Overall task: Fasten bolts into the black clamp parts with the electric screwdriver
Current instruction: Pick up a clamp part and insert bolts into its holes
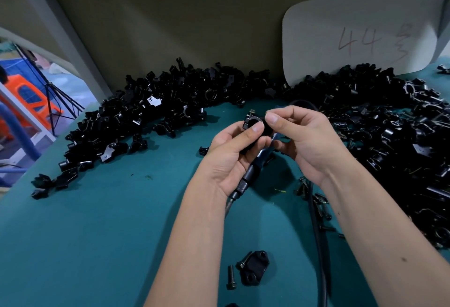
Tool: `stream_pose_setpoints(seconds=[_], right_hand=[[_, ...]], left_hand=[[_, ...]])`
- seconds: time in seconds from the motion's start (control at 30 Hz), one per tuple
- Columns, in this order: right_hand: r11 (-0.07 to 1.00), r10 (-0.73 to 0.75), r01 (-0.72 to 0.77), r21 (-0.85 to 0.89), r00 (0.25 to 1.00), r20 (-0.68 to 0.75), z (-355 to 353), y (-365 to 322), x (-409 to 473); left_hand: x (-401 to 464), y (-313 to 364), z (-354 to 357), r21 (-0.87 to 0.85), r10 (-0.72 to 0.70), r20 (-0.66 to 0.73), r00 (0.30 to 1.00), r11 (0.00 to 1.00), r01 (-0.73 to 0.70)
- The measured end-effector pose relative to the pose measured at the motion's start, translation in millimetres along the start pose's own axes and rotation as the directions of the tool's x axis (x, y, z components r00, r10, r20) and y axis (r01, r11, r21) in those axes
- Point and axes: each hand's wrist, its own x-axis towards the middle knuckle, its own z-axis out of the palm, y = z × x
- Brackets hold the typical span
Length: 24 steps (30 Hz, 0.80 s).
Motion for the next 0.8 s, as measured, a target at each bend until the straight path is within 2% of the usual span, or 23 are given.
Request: stream_pose_setpoints(seconds=[0.13,0.3,0.43,0.63,0.8], right_hand=[[0.999,0.033,-0.034,0.028,0.999,0.009,1.8,0.7,-1.0],[0.999,0.035,-0.037,0.025,0.996,0.083,-2.3,-2.2,-1.9],[0.999,0.043,-0.043,-0.003,0.999,0.033,1.6,-2.4,-3.1],[0.999,0.044,-0.048,-0.022,0.986,-0.159,14.3,1.2,-2.0],[0.99,0.138,-0.136,0.042,0.989,-0.048,3.1,-2.6,-1.7]], left_hand=[[0.9,-1.3,0.7,0.031,0.02,-0.023,1.0,0.999,-0.019],[0.1,-1.4,0.1,-0.012,0.016,-0.015,1.0,1.0,-0.016],[-1.8,-2.2,-0.2,0.01,0.027,0.002,1.0,1.0,-0.027],[-2.0,-3.1,1.9,0.023,0.051,-0.002,0.999,0.998,-0.051],[0.4,-2.8,1.4,0.004,0.043,-0.016,0.999,0.999,-0.043]])
